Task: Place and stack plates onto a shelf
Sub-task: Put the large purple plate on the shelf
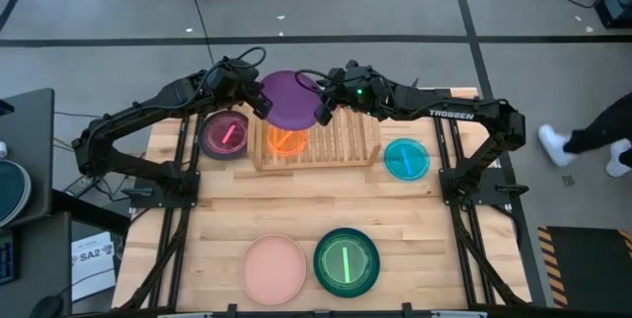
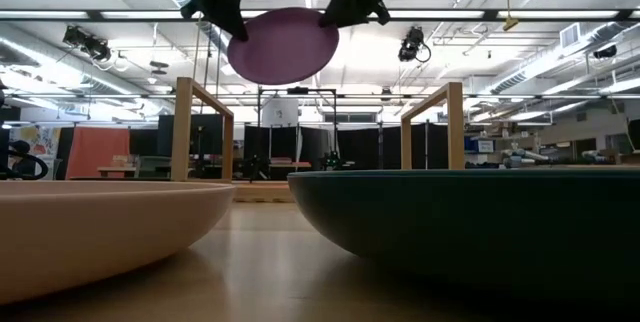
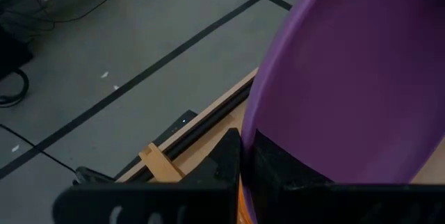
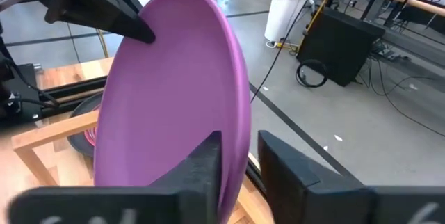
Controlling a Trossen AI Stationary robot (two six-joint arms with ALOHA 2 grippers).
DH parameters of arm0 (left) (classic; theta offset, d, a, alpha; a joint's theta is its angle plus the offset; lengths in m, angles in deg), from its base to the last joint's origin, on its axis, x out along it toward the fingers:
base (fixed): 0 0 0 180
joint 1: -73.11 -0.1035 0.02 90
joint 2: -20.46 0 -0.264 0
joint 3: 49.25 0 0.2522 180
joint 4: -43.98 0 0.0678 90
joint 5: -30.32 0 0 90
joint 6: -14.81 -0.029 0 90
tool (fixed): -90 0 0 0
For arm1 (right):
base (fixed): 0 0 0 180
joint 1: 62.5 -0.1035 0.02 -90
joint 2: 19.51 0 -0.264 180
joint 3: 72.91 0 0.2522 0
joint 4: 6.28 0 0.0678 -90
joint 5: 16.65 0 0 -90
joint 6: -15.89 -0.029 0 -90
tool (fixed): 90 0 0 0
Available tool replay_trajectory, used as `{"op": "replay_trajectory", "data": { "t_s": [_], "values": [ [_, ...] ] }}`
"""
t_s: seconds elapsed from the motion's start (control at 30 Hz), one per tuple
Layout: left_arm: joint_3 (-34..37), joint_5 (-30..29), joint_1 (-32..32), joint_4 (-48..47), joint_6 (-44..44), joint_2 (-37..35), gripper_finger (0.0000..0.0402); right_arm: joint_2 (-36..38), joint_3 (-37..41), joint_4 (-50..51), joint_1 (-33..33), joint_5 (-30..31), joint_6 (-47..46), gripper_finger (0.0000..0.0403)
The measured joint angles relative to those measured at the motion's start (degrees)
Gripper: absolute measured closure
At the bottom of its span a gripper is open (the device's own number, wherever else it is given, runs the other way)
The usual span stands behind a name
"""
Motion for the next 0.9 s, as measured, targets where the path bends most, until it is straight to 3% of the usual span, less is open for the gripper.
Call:
{"op": "replay_trajectory", "data": {
  "t_s": [0.23,0.53,0.9],
  "values": [
    [0.0,0.5,0.0,0.2,0.4,0.0,0.0379,0.0,0.0,0.0,0.3,1.7,-0.3,0.0385],
    [-0.1,0.5,0.0,0.4,0.2,0.0,0.0372,0.0,0.0,-0.1,0.7,2.1,-0.4,0.0379],
    [-0.1,0.3,0.0,0.3,-0.1,0.0,0.0325,0.0,0.0,0.1,0.7,3.1,-0.5,0.0385]
  ]
}}
